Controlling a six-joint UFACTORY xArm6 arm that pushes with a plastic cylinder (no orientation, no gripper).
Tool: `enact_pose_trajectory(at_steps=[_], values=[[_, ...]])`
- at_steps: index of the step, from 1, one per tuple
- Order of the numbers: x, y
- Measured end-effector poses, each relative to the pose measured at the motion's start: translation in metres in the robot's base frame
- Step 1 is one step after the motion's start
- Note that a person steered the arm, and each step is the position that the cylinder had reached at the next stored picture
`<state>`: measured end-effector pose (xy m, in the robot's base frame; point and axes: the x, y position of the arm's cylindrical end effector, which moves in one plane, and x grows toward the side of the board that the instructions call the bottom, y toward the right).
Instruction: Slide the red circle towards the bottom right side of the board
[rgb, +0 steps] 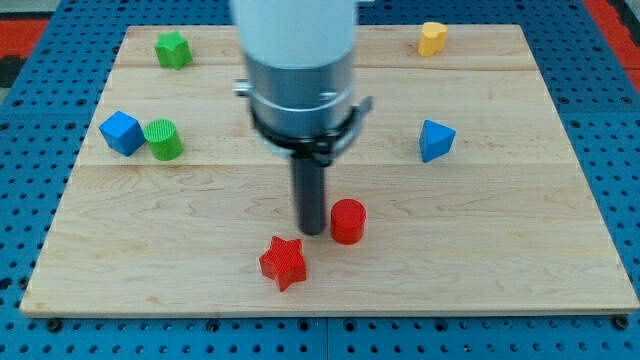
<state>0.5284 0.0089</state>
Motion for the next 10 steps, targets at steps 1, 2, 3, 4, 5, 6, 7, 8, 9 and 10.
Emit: enact_pose_trajectory(at_steps=[1, 2, 3, 4, 5, 6, 7, 8, 9, 10], values=[[0.003, 0.094], [-0.021, 0.082], [-0.014, 0.136], [0.024, 0.136], [0.019, 0.135], [0.004, 0.125], [-0.008, 0.128], [-0.006, 0.138], [-0.030, 0.108], [-0.069, 0.095]])
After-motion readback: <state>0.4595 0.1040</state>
